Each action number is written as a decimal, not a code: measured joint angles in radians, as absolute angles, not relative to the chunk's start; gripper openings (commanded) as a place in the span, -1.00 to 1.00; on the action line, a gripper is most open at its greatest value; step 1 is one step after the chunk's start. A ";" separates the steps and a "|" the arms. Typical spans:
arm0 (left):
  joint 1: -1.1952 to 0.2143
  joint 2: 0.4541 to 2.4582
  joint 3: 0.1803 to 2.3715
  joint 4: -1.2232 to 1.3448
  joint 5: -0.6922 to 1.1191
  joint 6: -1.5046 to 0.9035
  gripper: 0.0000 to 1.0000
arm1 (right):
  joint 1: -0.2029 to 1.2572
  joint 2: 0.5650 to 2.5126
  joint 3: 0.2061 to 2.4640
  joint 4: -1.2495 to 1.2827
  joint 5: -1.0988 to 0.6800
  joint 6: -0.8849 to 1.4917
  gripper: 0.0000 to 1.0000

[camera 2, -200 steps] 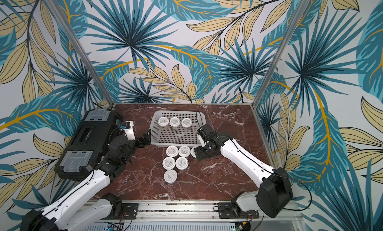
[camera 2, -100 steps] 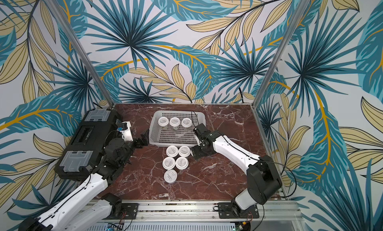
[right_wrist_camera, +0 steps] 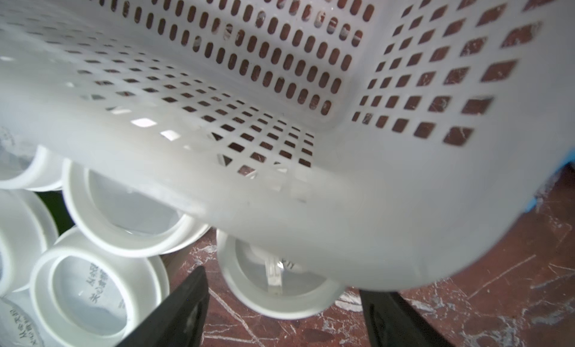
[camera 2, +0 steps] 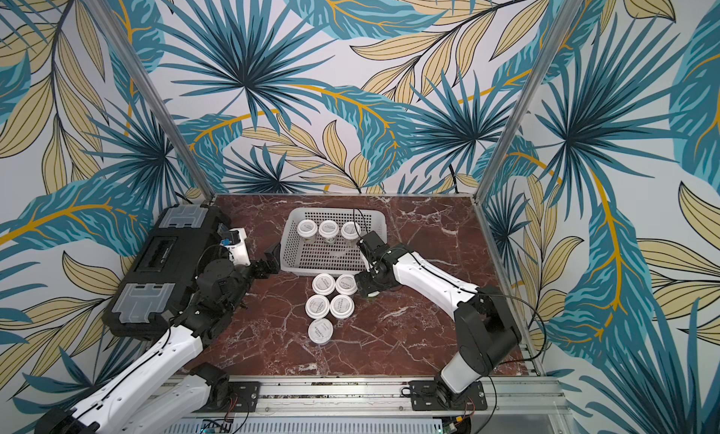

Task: Put the yogurt in the basket
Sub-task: Pick up the yogurt from the center of the board.

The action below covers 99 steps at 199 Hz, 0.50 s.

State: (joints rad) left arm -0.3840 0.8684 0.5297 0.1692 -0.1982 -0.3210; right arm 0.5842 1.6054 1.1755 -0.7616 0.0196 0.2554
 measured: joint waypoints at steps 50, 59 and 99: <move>-0.383 0.870 0.530 0.169 -0.198 -0.321 0.99 | 0.584 1.625 1.176 -0.755 0.031 0.256 0.62; -0.383 0.870 0.530 0.169 -0.197 -0.321 0.99 | 0.584 1.630 1.176 -0.755 0.034 0.256 0.62; -0.382 0.870 0.530 0.169 -0.197 -0.320 0.99 | 0.584 1.641 1.176 -0.750 0.038 0.256 0.62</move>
